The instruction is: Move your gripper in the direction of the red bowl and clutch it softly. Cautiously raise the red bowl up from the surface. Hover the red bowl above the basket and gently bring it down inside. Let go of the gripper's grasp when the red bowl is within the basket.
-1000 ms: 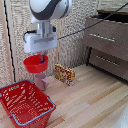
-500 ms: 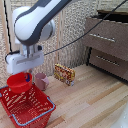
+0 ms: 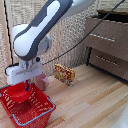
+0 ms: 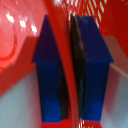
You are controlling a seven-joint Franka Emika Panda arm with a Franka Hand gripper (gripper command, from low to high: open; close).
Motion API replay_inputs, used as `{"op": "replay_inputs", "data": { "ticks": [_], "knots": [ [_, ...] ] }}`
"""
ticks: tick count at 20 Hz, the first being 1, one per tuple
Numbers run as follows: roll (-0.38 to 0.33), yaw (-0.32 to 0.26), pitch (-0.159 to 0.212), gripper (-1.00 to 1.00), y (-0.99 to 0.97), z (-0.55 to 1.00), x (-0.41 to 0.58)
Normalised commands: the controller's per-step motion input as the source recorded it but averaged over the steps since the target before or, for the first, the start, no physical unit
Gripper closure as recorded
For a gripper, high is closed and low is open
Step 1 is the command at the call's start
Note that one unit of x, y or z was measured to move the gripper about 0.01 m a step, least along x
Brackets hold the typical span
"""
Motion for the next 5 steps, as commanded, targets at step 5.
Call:
{"op": "replay_inputs", "data": {
  "ticks": [5],
  "knots": [
    [0.004, -0.041, 0.024, -1.0, -0.03, 0.36, 0.11]
  ]
}}
